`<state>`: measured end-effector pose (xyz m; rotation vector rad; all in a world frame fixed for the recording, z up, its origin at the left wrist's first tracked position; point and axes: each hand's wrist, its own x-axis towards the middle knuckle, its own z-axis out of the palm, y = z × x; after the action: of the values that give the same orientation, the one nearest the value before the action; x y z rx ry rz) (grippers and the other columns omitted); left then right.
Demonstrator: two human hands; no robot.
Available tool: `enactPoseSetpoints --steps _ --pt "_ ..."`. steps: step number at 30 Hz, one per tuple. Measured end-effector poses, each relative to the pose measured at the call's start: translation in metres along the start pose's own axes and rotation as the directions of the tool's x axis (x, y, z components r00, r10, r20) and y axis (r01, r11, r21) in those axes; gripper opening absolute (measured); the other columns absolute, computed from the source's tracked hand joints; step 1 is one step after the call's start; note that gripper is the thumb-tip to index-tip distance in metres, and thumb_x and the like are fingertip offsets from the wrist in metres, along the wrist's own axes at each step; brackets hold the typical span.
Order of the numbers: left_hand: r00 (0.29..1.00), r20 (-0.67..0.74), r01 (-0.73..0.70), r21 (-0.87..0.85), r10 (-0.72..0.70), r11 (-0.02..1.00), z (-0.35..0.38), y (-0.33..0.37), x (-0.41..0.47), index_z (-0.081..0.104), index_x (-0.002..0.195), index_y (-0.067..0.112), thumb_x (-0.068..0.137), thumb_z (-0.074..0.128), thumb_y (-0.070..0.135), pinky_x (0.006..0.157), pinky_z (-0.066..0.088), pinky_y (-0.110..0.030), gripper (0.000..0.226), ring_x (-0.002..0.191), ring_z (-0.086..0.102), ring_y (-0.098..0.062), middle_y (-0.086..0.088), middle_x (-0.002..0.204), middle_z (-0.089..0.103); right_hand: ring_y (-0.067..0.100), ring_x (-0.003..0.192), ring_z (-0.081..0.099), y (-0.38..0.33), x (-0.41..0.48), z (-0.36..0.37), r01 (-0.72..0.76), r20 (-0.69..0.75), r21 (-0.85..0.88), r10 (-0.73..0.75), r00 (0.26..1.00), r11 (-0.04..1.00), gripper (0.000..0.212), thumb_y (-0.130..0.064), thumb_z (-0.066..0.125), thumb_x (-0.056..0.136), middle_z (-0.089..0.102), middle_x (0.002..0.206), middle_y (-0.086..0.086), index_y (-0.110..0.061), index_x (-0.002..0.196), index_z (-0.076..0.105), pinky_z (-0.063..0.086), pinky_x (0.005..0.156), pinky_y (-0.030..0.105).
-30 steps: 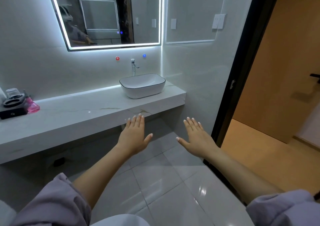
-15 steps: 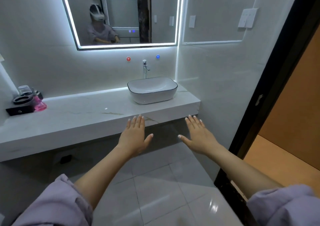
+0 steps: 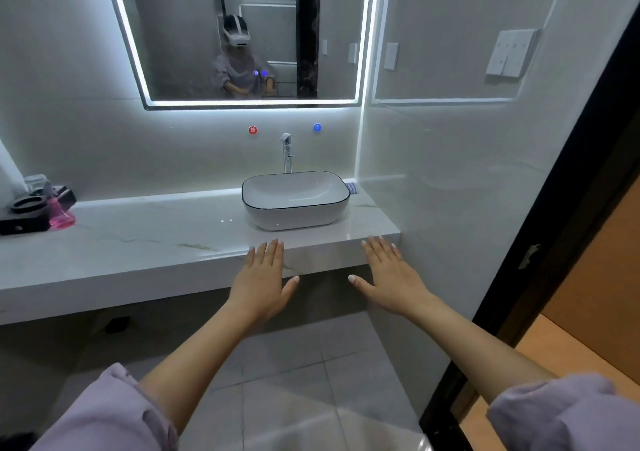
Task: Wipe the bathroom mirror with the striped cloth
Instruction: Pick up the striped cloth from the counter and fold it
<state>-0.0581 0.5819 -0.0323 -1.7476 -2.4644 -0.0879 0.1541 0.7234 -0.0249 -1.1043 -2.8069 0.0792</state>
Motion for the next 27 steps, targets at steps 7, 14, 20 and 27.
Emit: enactPoseSetpoints --steps 7,14,20,27 --pt "1.000 -0.009 0.005 0.003 -0.005 1.000 0.012 0.006 0.054 -0.009 0.150 0.007 0.098 0.018 0.053 0.115 -0.012 -0.035 0.075 0.148 -0.009 -0.025 -0.011 0.160 -0.009 0.019 0.147 -0.014 0.027 0.048 0.011 0.034 -0.021 0.014 -0.034 0.999 0.999 0.081 -0.059 0.030 0.096 -0.008 0.161 0.007 -0.010 0.153 -0.003 -0.009 0.118 0.032" --pt "0.999 -0.046 -0.017 -0.002 0.017 1.000 0.035 -0.007 0.138 -0.012 0.149 0.007 0.098 0.019 0.053 0.119 -0.009 -0.037 0.076 0.148 -0.011 -0.025 -0.011 0.159 -0.013 0.020 0.147 -0.015 0.049 0.120 0.030 0.030 0.010 -0.014 -0.029 1.000 0.999 0.081 -0.059 0.029 0.096 -0.011 0.161 0.007 -0.011 0.153 -0.005 -0.008 0.118 0.034" --pt "0.997 -0.068 -0.033 0.015 0.034 0.999 0.049 -0.048 0.228 -0.011 0.149 0.006 0.098 0.020 0.053 0.116 -0.012 -0.035 0.076 0.148 -0.011 -0.025 -0.012 0.159 -0.013 0.021 0.147 -0.015 0.058 0.224 0.032 0.012 -0.001 -0.043 -0.012 1.000 0.999 0.080 -0.057 0.028 0.098 -0.012 0.160 0.008 -0.010 0.152 -0.007 -0.009 0.117 0.033" --pt "0.999 -0.030 -0.038 0.017 0.039 0.999 0.060 -0.091 0.320 -0.013 0.149 0.008 0.098 0.019 0.055 0.116 -0.012 -0.035 0.076 0.147 -0.012 -0.023 -0.010 0.159 -0.014 0.019 0.146 -0.017 0.065 0.319 0.044 -0.013 -0.001 -0.048 0.013 1.000 0.999 0.079 -0.058 0.025 0.098 -0.015 0.160 0.006 -0.011 0.152 -0.009 -0.012 0.115 0.031"
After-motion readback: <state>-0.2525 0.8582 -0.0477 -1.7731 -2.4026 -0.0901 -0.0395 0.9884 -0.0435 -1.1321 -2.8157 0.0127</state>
